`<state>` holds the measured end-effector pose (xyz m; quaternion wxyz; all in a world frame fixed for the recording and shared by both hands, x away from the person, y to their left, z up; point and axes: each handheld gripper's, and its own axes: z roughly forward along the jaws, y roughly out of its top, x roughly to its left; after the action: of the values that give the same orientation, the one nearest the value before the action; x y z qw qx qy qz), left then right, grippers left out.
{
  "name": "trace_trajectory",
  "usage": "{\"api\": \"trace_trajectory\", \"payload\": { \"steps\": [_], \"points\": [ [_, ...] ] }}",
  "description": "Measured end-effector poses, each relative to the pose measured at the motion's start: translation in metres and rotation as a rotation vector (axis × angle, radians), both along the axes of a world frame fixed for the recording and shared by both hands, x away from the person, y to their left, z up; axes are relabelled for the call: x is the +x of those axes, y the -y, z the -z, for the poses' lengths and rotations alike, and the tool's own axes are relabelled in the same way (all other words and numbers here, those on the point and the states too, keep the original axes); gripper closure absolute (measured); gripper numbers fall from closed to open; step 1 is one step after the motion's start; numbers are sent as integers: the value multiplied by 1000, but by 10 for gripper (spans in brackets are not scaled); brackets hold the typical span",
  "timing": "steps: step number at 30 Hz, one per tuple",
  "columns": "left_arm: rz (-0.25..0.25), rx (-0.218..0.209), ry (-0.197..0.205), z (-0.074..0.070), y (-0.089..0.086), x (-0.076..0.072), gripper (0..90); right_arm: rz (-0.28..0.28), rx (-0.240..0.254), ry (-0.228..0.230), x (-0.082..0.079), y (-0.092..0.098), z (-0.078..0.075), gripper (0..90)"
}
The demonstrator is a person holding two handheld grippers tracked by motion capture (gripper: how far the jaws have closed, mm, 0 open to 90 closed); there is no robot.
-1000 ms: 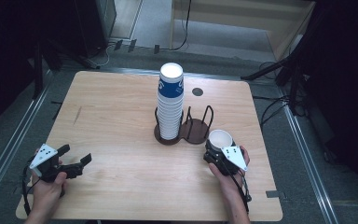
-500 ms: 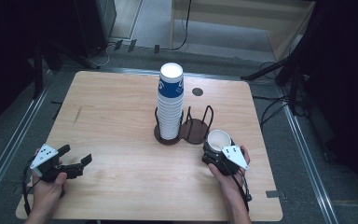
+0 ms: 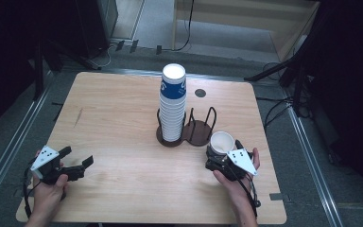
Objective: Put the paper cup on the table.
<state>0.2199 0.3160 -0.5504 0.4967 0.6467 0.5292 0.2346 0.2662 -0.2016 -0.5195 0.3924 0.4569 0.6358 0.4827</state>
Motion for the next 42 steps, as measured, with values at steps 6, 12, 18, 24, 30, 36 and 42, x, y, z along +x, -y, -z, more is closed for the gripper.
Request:
{"api": "trace_trajectory", "payload": {
  "steps": [6, 12, 18, 24, 30, 36, 42],
  "points": [
    [0, 0, -1, 0, 0, 0, 0, 7, 10, 25, -8, 8, -8, 0],
    [-1, -1, -2, 0, -1, -1, 0, 27, 26, 54, -17, 25, -17, 0],
    [-1, -3, -2, 0, -1, -1, 0, 61, 41, 64, -22, 43, -21, 0],
    [-1, -2, -3, 0, -1, -1, 0, 95, 52, 63, -25, 60, -21, 0],
    [-3, -3, -2, 0, -1, -1, 0, 153, 45, 57, -25, 82, -15, 0],
    [-3, -1, -3, 0, -1, -1, 0, 188, 48, 42, -22, 95, -9, 0],
    [-3, 1, -3, 0, -1, -1, 0, 205, 50, 24, -20, 102, -2, 0]
  ]
}}
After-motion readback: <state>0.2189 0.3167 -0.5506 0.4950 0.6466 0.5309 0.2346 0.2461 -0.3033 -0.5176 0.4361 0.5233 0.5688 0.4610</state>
